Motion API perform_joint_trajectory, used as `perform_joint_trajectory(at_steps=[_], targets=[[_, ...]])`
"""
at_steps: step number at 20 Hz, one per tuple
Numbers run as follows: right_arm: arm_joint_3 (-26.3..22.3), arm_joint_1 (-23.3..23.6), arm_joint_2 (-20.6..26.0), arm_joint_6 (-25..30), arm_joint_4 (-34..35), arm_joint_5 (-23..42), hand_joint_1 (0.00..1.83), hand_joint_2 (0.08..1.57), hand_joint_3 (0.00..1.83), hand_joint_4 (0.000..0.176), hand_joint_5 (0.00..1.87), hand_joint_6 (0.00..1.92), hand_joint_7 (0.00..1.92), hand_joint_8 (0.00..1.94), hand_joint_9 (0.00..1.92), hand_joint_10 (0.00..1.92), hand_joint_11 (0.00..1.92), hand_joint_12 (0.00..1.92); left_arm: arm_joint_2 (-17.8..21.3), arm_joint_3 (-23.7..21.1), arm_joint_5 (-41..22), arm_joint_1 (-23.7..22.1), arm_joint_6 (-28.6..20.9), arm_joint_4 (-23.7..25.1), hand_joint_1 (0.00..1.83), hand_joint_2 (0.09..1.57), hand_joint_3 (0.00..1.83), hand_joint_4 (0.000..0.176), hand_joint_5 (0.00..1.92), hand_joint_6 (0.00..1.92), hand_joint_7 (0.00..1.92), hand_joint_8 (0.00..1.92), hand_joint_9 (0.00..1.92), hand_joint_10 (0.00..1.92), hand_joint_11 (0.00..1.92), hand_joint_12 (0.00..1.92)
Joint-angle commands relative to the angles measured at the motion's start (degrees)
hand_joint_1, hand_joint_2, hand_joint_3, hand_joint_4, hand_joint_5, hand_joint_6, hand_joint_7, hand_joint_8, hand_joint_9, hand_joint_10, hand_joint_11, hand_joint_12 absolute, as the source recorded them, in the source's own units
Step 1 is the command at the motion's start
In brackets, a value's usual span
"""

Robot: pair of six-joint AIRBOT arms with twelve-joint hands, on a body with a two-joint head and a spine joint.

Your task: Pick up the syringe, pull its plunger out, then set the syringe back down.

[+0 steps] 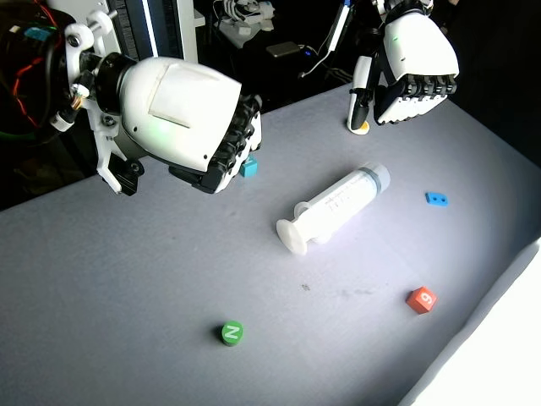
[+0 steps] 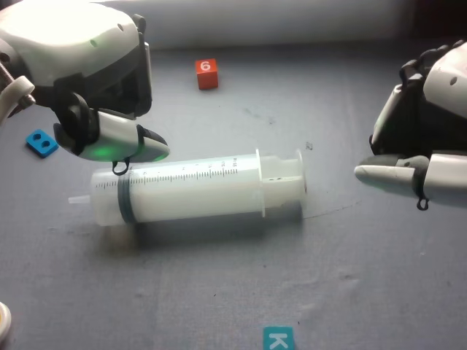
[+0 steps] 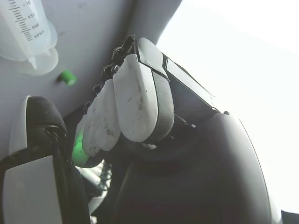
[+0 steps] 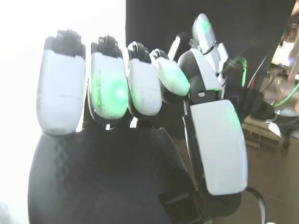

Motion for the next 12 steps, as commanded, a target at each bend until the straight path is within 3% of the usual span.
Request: perform_joint_trajectory(at_steps=[1, 3, 9, 10, 12], targets=[[-0.14, 0.6, 0.14, 0.01, -0.09, 7.73, 0.0, 1.06, 0.14, 0.0, 0.0, 0.01, 0.0, 0.0, 0.0, 0.0, 0.0, 0.0, -0.04, 0.31, -2.41, -0.77, 0.33, 1.77, 0.0, 1.0, 0.19, 0.0, 0.0, 0.01, 0.0, 0.01, 0.0, 0.01, 0.0, 0.0], [-0.14, 0.6, 0.1, 0.01, -0.09, 7.73, 0.0, 1.12, 0.03, 0.0, 0.0, 0.0, 0.0, 0.0, 0.0, 0.0, 0.0, 0.0, -0.13, 0.38, -2.41, -0.78, 0.34, 1.61, 0.0, 1.12, 0.02, 0.0, 0.0, 0.0, 0.0, 0.0, 0.0, 0.0, 0.0, 0.0], [-0.14, 0.22, -0.19, -0.28, -0.09, 7.24, 0.0, 1.13, 0.02, 0.0, 0.0, 0.0, 0.0, 0.0, 0.0, 0.0, 0.0, 0.0, -0.77, 1.17, -0.46, -0.43, 0.38, -0.46, 0.01, 1.11, 0.01, 0.0, 0.0, 0.0, 0.0, 0.0, 0.0, 0.0, 0.0, 0.0], [-0.14, 0.23, -0.19, -0.53, -0.09, 7.25, 0.0, 1.13, 0.02, 0.0, 0.0, 0.0, 0.0, 0.0, 0.0, 0.0, 0.0, 0.0, -1.34, 1.19, -1.51, -0.13, 0.49, -0.46, 0.28, 1.05, 0.0, 0.0, 0.0, 0.0, 0.0, 0.0, 0.0, 0.0, 0.0, 0.0], [-0.13, 0.23, -0.19, -2.07, -0.07, 7.47, 0.0, 1.13, 0.02, 0.0, 0.0, 0.0, 0.0, 0.0, 0.0, 0.0, 0.0, 0.0, -2.56, 1.24, -4.42, 0.58, 0.49, -1.07, 0.64, 0.96, 0.0, 0.0, 0.0, 0.0, 0.0, 0.0, 0.0, 0.0, 0.01, 0.01]])
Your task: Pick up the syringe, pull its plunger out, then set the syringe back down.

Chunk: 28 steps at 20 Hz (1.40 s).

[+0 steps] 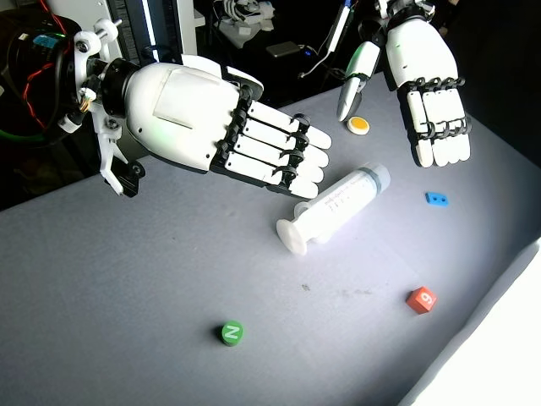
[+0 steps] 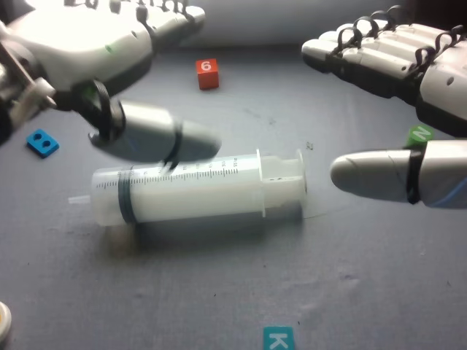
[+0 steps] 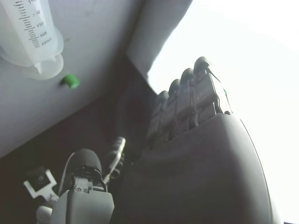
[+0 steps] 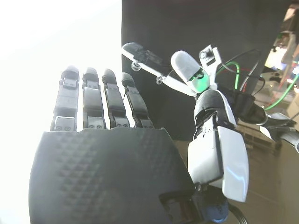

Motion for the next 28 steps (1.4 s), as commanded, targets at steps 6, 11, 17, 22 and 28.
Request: perform_joint_trajectory(at_steps=[6, 11, 17, 22, 28], targets=[[-0.07, -0.36, -0.04, -5.6, 6.31, 9.41, 0.0, 1.14, 0.02, 0.0, 0.0, 0.0, 0.0, 0.0, 0.0, 0.0, 0.0, 0.0, -5.06, 2.08, -7.45, 2.52, -0.24, 0.48, 1.01, 0.94, 0.0, 0.0, 0.0, 0.0, 0.0, 0.0, 0.0, 0.0, 0.0, 0.0], [0.07, -0.7, -0.04, -5.49, 7.82, 9.57, 0.01, 1.17, 0.02, 0.0, 0.0, 0.0, 0.0, 0.0, 0.0, 0.0, 0.0, 0.0, -9.1, 2.37, -13.59, 6.76, -0.25, -5.89, 1.04, 0.9, 0.0, 0.0, 0.0, 0.0, 0.0, 0.0, 0.0, 0.0, 0.0, 0.0], [2.24, -1.28, -0.25, 1.69, 7.82, 9.55, 0.0, 1.19, 0.02, 0.0, 0.0, 0.0, 0.0, 0.0, 0.0, 0.0, 0.0, 0.0, -13.8, 4.54, -15.07, 10.14, -0.36, -8.59, 0.96, 0.91, 0.0, 0.0, 0.0, 0.0, 0.0, 0.0, 0.0, 0.0, 0.02, 0.01], [2.45, -1.54, -0.44, 1.54, 7.46, 9.55, 0.0, 1.21, 0.01, 0.0, 0.0, 0.0, 0.0, 0.0, 0.0, 0.0, 0.0, 0.0, -16.95, 7.12, -15.28, 12.4, -1.33, -7.59, 0.98, 0.92, 0.0, 0.0, 0.0, 0.0, 0.0, 0.0, 0.0, 0.0, 0.01, 0.01], [2.45, -2.42, -0.83, -0.73, 7.46, 9.58, 0.0, 1.22, 0.01, 0.0, 0.0, 0.0, 0.0, 0.0, 0.0, 0.0, 0.0, 0.0, -20.22, 10.13, -15.99, 14.62, -4.04, -4.72, 0.99, 0.93, 0.0, 0.0, 0.01, 0.0, 0.03, 0.0, 0.06, 0.0, 0.0, 0.36]])
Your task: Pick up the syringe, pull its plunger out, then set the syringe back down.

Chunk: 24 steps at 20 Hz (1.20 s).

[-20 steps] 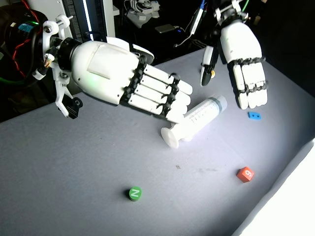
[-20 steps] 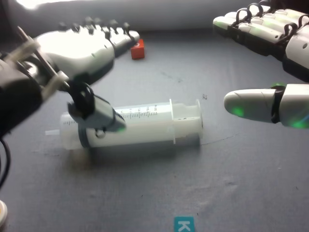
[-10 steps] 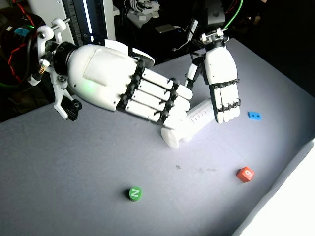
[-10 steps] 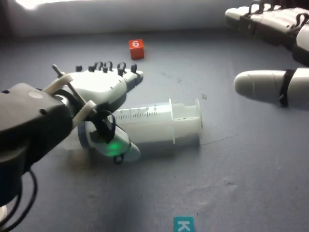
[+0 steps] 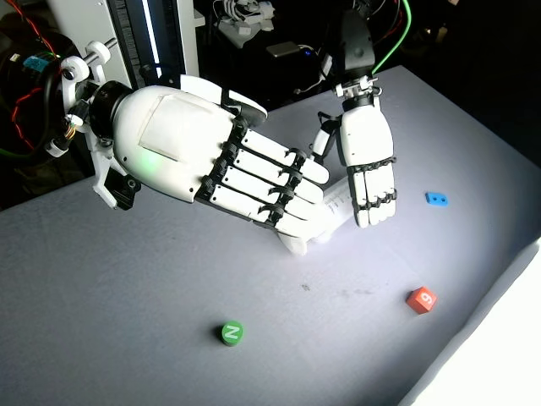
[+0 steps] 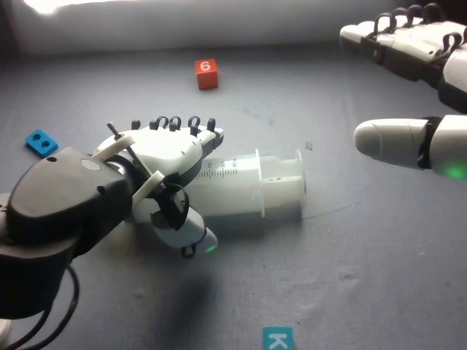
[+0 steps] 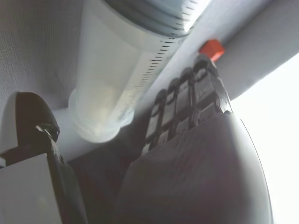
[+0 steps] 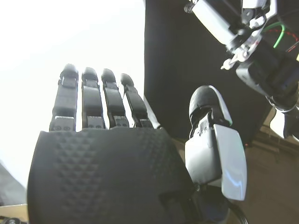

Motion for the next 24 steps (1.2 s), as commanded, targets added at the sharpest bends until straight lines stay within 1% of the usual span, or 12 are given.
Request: perform_joint_trajectory(at_steps=[1, 3, 7, 9, 11, 13, 15, 16, 17, 20, 23, 24], targets=[[-0.05, 0.52, 0.14, 0.1, -0.87, 7.12, 0.04, 1.21, 0.01, 0.0, 0.0, 0.0, 0.0, 0.0, 0.0, 0.0, 0.0, 0.0, -0.48, 0.47, -2.31, -0.03, -0.49, 3.8, 0.99, 0.93, 0.0, 0.0, 0.01, 0.0, 0.04, 0.0, 0.06, 0.0, 0.0, 0.38], [-0.06, 0.5, 0.06, 0.1, -0.87, 7.28, 0.06, 1.21, 0.0, 0.0, 0.0, 0.0, 0.0, 0.0, 0.0, 0.0, 0.0, 0.0, -1.46, 1.62, -2.56, 0.89, -2.07, 5.22, 1.08, 0.97, 0.01, 0.0, 0.03, 0.01, 0.04, 0.01, 0.05, 0.01, 0.0, 0.38], [-0.07, 0.34, -0.07, 0.1, -0.87, 7.27, 0.06, 1.21, 0.0, 0.0, 0.0, 0.0, 0.0, 0.0, 0.0, 0.0, 0.0, 0.0, -2.81, 3.54, -2.63, 2.15, -3.28, 6.19, 1.13, 1.01, 0.01, 0.0, 0.16, 0.02, 0.21, 0.01, 0.23, 0.04, 0.0, 0.84], [-0.07, 0.31, -0.09, 0.1, -0.87, 7.27, 0.0, 1.22, 0.0, 0.0, 0.0, 0.0, 0.0, 0.0, 0.0, 0.0, 0.0, 0.0, -3.19, 4.12, -2.78, 2.51, -3.45, 6.33, 1.13, 1.02, 0.01, 0.0, 0.19, 0.02, 0.26, 0.02, 0.28, 0.04, 0.0, 0.91], [-0.07, 0.32, -0.09, 0.1, -0.87, 7.27, 0.1, 1.21, 0.0, 0.0, 0.0, 0.0, 0.0, 0.0, 0.0, 0.0, 0.0, 0.0, -3.67, 4.81, -2.85, 2.92, -4.1, 6.57, 1.1, 1.07, 0.01, 0.0, 0.36, 0.04, 0.47, 0.03, 0.48, 0.07, 0.02, 1.19], [-0.07, 0.32, -0.13, 0.11, -0.87, 7.27, 0.11, 1.21, 0.0, 0.0, 0.0, 0.0, 0.0, 0.0, 0.0, 0.0, 0.0, 0.0, -4.03, 5.3, -2.85, 3.28, -4.86, 7.04, 1.14, 1.13, 0.01, 0.0, 0.61, 0.05, 0.76, 0.05, 0.75, 0.1, 0.25, 1.15], [-0.08, 0.32, -0.15, 0.11, -0.87, 7.27, 0.11, 1.21, 0.0, 0.0, 0.0, 0.0, 0.0, 0.0, 0.0, 0.0, 0.0, 0.0, -4.13, 5.41, -2.85, 3.5, -5.02, 7.06, 1.18, 1.13, 0.0, 0.0, 0.72, 0.06, 0.89, 0.08, 0.86, 0.16, 0.36, 1.17], [-0.08, 0.33, -0.15, 0.11, -0.87, 7.27, 0.09, 1.21, 0.0, 0.0, 0.0, 0.0, 0.0, 0.0, 0.0, 0.0, 0.0, 0.0, -4.13, 5.41, -2.85, 3.59, -5.1, 7.06, 1.31, 1.12, 0.03, 0.0, 0.81, 0.06, 0.9, 0.92, 0.91, 0.24, 0.41, 1.27], [-0.08, 0.33, -0.15, 0.14, -0.87, 7.27, 0.07, 1.22, 0.0, 0.0, 0.0, 0.0, 0.0, 0.0, 0.0, 0.0, 0.0, 0.0, -4.13, 5.4, -2.85, 3.67, -5.3, 7.06, 1.37, 1.13, 0.0, 0.0, 0.88, 0.97, 1.01, 1.02, 0.83, 1.22, 0.59, 1.29], [-0.08, 0.33, -0.15, 0.18, -0.87, 7.27, 0.1, 1.22, 0.0, 0.0, 0.0, 0.0, 0.0, 0.0, 0.0, 0.0, 0.0, 0.0, -4.06, 5.3, -2.83, 3.72, -5.76, 7.4, 1.37, 1.11, 0.0, 0.0, 0.92, 1.12, 1.03, 0.89, 0.86, 1.19, 0.68, 1.26], [-0.07, 0.24, -0.14, 0.17, -0.87, 7.27, 0.01, 1.22, 0.0, 0.0, 0.0, 0.0, 0.0, 0.0, 0.0, 0.0, 0.0, 0.0, -3.98, 5.05, -2.83, 3.82, -6.06, 7.42, 1.37, 1.13, 0.0, 0.0, 0.89, 1.22, 0.99, 0.9, 0.84, 1.2, 0.67, 1.22], [-0.07, 0.27, -0.14, 0.19, -0.87, 7.27, 0.09, 1.22, 0.0, 0.0, 0.0, 0.0, 0.0, 0.0, 0.0, 0.0, 0.0, 0.0, -3.94, 4.98, -2.82, 3.8, -6.21, 7.42, 1.36, 1.14, 0.0, 0.0, 0.87, 1.29, 0.96, 0.92, 0.83, 1.21, 0.68, 1.21]])
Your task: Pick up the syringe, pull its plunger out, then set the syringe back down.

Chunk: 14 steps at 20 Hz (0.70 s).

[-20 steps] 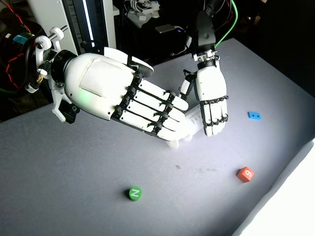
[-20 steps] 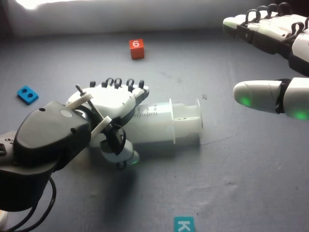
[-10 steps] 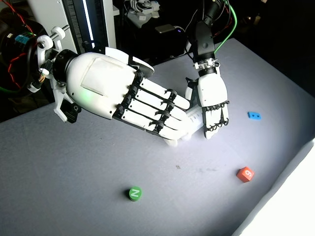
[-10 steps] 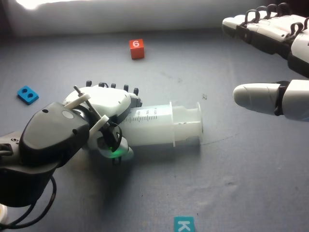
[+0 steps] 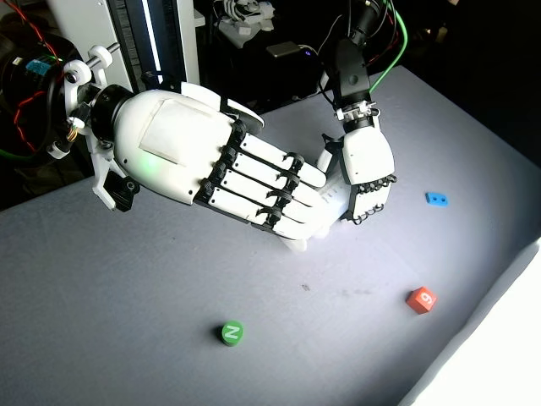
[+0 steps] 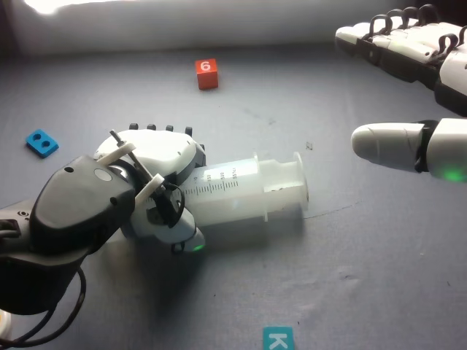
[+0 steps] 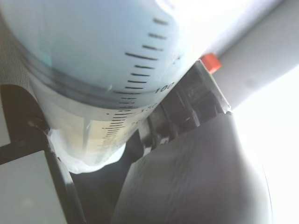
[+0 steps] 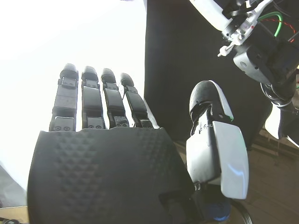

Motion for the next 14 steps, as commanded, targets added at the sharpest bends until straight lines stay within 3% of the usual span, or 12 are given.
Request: perform_joint_trajectory(at_steps=[1, 4, 5, 7, 13, 14], targets=[[-0.07, 0.29, 0.17, 0.28, -0.78, 6.86, 0.11, 1.21, 0.0, 0.0, 0.0, 0.0, 0.0, 0.0, 0.0, 0.0, 0.0, 0.0, -0.17, -0.25, -1.12, 0.11, -0.06, 1.54, 1.36, 1.15, 0.0, 0.0, 0.85, 1.32, 0.95, 0.93, 0.82, 1.22, 0.68, 1.2], [-0.07, 0.46, 0.17, 0.37, -0.78, 7.3, 0.1, 1.21, 0.0, 0.0, 0.0, 0.0, 0.0, 0.0, 0.0, 0.0, 0.0, 0.0, 0.73, -1.03, -0.78, -0.24, -0.26, 1.54, 1.36, 1.15, 0.0, 0.0, 0.85, 1.35, 0.96, 0.92, 0.8, 1.22, 0.69, 1.2], [-0.07, 0.57, 0.17, 0.62, -0.78, 7.46, 0.11, 1.21, 0.0, 0.0, 0.0, 0.0, 0.0, 0.0, 0.0, 0.0, 0.0, 0.0, 1.18, -1.4, -0.78, -0.48, -0.29, 1.43, 1.45, 1.15, 0.0, 0.0, 0.85, 1.36, 0.94, 0.94, 0.82, 1.15, 0.62, 1.52], [-0.07, 0.78, 0.18, 1.21, -0.78, 7.53, 0.1, 1.21, 0.0, 0.0, 0.01, 0.0, 0.01, 0.0, 0.0, 0.0, 0.0, 0.0, 2.35, -2.26, -0.66, -1.44, -0.29, 1.06, 1.48, 1.16, 0.0, 0.0, 0.84, 1.37, 0.92, 0.98, 0.83, 1.14, 0.6, 1.6], [-0.09, 0.86, 0.18, 2.96, -0.78, 8.13, 0.13, 1.21, 0.0, 0.0, 0.0, 0.0, 0.0, 0.0, 0.0, 0.0, 0.0, 0.0, 6.79, -4.74, 2.22, -6.71, 4.01, -2.86, 1.48, 1.16, 0.0, 0.0, 0.83, 1.38, 0.9, 1.02, 0.82, 1.16, 0.59, 1.62], [-0.09, 0.86, 0.2, 4.26, -0.78, 7.93, 0.19, 1.19, 0.0, 0.0, 0.0, 0.0, 0.0, 0.0, 0.0, 0.0, 0.0, 0.0, 7.43, -5.08, 2.84, -7.72, 5.05, -3.72, 1.38, 1.16, 0.0, 0.0, 0.83, 1.36, 0.92, 0.98, 0.81, 1.23, 0.65, 1.37]])
